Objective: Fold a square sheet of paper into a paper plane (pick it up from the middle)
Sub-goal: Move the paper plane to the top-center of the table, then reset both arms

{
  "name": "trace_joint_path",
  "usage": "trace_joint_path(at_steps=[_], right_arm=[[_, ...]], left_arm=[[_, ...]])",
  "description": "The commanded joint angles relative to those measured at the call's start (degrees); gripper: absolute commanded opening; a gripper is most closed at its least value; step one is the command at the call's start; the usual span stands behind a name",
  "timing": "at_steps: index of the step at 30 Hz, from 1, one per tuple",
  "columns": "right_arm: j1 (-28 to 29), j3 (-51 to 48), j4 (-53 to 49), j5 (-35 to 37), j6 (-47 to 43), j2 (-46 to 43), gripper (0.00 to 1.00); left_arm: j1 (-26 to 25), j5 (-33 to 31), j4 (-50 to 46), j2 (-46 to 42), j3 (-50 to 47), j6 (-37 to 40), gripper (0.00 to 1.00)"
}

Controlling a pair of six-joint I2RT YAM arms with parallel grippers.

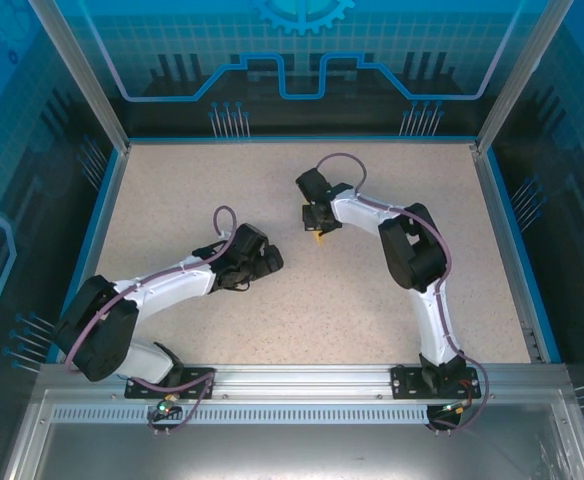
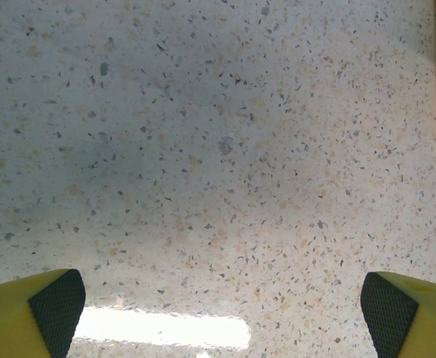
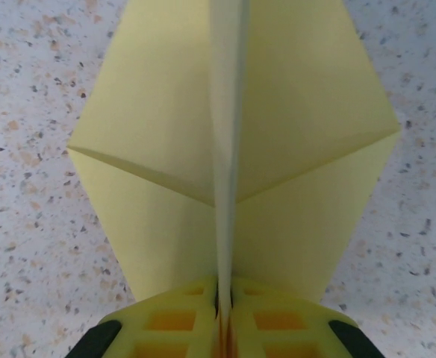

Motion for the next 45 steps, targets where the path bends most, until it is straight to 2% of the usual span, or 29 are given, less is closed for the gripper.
trace_joint_path(at_steps=[1, 8, 13, 22, 27, 31, 33, 37, 41, 45], right_arm=[[-0.7, 1.6, -2.6, 0.5, -0.3, 1.9, 0.14], [-0.2, 1.6, -3.5, 1.0, 0.5, 3.0, 0.16], [0.1, 4.7, -6.8, 1.4, 0.4, -1.9, 0.22], [-0.1, 6.4, -11.6, 0.9, 1.5, -13.8, 0.53], [-1.5, 2.6, -11.1, 3.9, 1.3, -23.7, 0.73], [-4.2, -4.9, -6.4, 8.3, -1.7, -33.9, 0.85], [-5.7, -11.1, -2.4, 13.1, -4.5, -40.0, 0.98], [-10.1, -22.7, 1.4, 24.0, -6.9, -50.3, 0.99], [-18.7, -34.9, 4.1, 25.3, -6.0, -57.8, 0.99], [-23.8, -49.6, 16.0, 25.5, -9.2, -63.0, 0.99]], left_arm=[[0.4, -1.4, -2.0, 0.8, 1.7, 1.8, 0.99], [0.4, -1.2, -1.7, 0.9, 1.8, 1.7, 0.99], [0.4, -2.3, -3.5, 0.4, 2.6, 1.6, 0.99], [0.4, -10.2, -12.9, 0.1, 9.2, 2.7, 0.99], [1.0, -18.1, -18.7, -1.4, 14.9, 6.2, 0.99], [3.3, -24.8, -21.2, -3.9, 17.1, 10.2, 0.99], [5.3, -27.8, -20.0, -6.5, 15.8, 12.7, 0.99], [9.1, -30.1, -11.1, -13.2, 9.0, 19.3, 0.99], [11.7, -36.1, -3.9, -18.8, 2.2, 24.9, 0.99], [14.7, -36.6, 7.3, -22.0, -5.6, 33.6, 0.99]])
